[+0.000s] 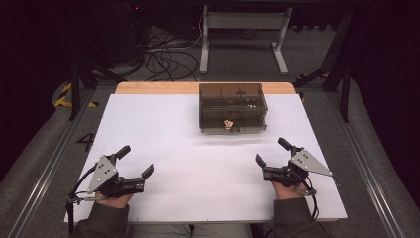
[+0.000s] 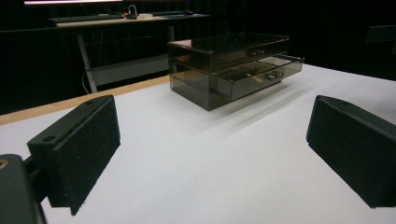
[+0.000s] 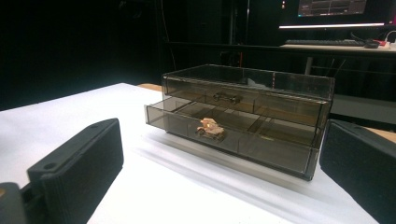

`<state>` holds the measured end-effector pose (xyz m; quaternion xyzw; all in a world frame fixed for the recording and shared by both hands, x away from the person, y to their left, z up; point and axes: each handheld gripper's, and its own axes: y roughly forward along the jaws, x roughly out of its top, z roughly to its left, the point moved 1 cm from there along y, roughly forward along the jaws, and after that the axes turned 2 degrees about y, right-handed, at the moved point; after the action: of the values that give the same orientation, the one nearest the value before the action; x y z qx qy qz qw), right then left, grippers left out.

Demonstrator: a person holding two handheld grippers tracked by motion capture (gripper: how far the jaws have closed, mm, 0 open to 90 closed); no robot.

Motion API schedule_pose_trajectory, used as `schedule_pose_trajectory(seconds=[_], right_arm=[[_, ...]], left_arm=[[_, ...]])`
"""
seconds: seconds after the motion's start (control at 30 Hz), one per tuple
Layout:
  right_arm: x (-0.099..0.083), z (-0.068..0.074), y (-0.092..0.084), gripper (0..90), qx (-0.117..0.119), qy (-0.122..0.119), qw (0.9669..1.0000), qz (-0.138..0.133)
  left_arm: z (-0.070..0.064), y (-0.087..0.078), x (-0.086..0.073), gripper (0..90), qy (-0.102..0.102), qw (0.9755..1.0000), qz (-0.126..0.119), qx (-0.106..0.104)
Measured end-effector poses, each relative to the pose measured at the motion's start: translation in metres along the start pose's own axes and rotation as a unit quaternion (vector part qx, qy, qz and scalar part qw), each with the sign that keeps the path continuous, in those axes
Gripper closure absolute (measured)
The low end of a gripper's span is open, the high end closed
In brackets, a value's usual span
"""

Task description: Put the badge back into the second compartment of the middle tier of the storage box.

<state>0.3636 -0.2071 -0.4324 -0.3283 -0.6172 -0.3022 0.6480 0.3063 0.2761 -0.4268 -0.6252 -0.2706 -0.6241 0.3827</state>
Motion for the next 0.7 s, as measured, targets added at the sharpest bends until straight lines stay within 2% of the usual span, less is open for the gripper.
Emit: schedule_pose_trajectory(seconds=[0.7], right_arm=[[-0.0008,-0.0009,0.0011,0.2,0.000,0.003,1.0000,0.006]], left_arm=[[0.0012,-0.0010,-0.0028,3.7,-0.003,1.0000,-0.004,-0.001]])
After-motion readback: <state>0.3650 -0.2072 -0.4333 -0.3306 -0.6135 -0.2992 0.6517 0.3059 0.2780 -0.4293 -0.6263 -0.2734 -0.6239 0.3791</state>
